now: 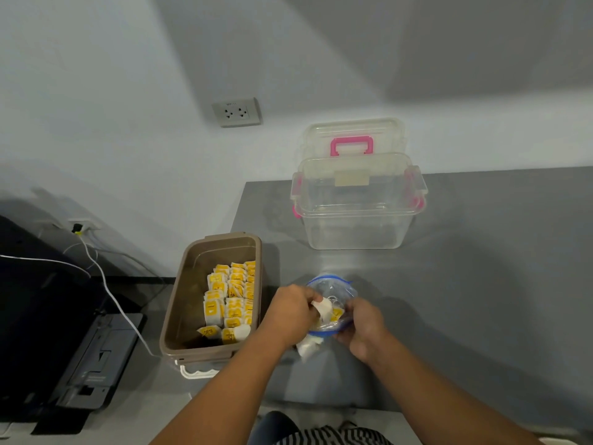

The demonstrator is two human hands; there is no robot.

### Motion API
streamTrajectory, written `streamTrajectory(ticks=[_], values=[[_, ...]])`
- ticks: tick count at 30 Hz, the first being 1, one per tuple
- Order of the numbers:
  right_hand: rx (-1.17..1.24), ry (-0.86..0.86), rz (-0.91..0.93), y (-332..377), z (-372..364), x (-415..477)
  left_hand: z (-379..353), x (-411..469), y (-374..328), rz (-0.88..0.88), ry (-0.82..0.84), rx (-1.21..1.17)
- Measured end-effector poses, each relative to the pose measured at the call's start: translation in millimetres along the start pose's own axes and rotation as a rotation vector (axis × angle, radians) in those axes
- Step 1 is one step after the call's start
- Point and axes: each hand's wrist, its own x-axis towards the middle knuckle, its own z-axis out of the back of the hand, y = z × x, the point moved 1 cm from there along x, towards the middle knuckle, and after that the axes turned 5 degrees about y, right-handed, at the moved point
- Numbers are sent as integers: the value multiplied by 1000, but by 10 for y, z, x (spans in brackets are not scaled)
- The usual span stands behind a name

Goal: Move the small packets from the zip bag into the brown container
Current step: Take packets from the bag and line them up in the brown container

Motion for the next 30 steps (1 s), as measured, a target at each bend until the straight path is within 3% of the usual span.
streamTrajectory(ticks=[4,10,16,22,30], values=[[34,77,90,-36,21,34,42,9,-10,-29,-49,61],[-191,-16,208,-129,-29,57,303,-59,-90,-198,-156,324],[-209,-89,225,-279,-229,104,875,-231,-87,-198,-169,180],[-272,-147,260,-330,-290,157,1598,-375,166,-187,-180,227],[-359,-173,290,-329,-341,110,1911,-291,661,-91,164,532]])
